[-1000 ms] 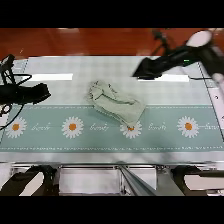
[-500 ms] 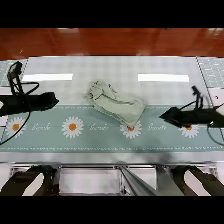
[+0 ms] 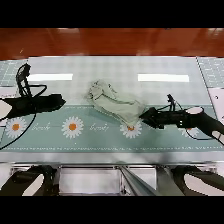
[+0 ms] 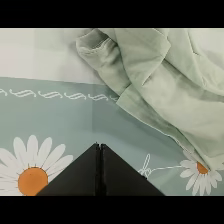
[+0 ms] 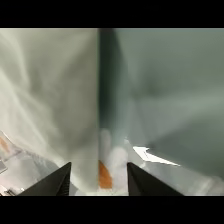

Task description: Fold the shirts.

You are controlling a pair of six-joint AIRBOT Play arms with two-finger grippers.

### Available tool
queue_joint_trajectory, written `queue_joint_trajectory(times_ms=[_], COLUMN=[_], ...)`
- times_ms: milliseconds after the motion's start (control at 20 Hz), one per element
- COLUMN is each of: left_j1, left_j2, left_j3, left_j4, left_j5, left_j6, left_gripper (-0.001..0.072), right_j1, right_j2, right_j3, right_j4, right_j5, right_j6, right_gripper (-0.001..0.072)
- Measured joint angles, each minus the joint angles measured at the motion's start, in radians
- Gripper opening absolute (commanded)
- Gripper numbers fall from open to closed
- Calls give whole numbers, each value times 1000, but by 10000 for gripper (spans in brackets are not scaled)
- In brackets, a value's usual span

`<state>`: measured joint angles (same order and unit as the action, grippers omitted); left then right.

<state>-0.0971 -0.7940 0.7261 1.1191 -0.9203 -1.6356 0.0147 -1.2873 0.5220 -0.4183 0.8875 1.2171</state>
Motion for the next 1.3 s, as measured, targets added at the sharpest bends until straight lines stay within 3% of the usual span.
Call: queue_joint_trajectory(times_ms=[200, 250, 350, 700, 1100, 1300], left_j1=[-2, -2, -2, -2, -2, -2], left_j2=[0, 0, 0, 0, 0, 0], left_j3=[-1, -1, -1, -1, -1, -1], left_j4=[-1, -1, -1, -1, -1, -1], left_j5=[21, 24, 26, 31, 48, 47], left_j6=[-2, -2, -2, -1, -1, -1], left_gripper=[22, 22, 22, 22, 23, 23], right_j1=[102, 121, 153, 185, 150, 21], right_j2=[-132, -158, -204, -236, -237, -235], right_j3=[119, 147, 202, 478, 1127, 1399], right_j4=[52, 57, 56, -19, -469, -578], right_j5=[-21, -22, -38, 71, 391, 596], right_j6=[1, 6, 11, 22, 291, 370], right_gripper=[393, 341, 29, 32, 32, 32])
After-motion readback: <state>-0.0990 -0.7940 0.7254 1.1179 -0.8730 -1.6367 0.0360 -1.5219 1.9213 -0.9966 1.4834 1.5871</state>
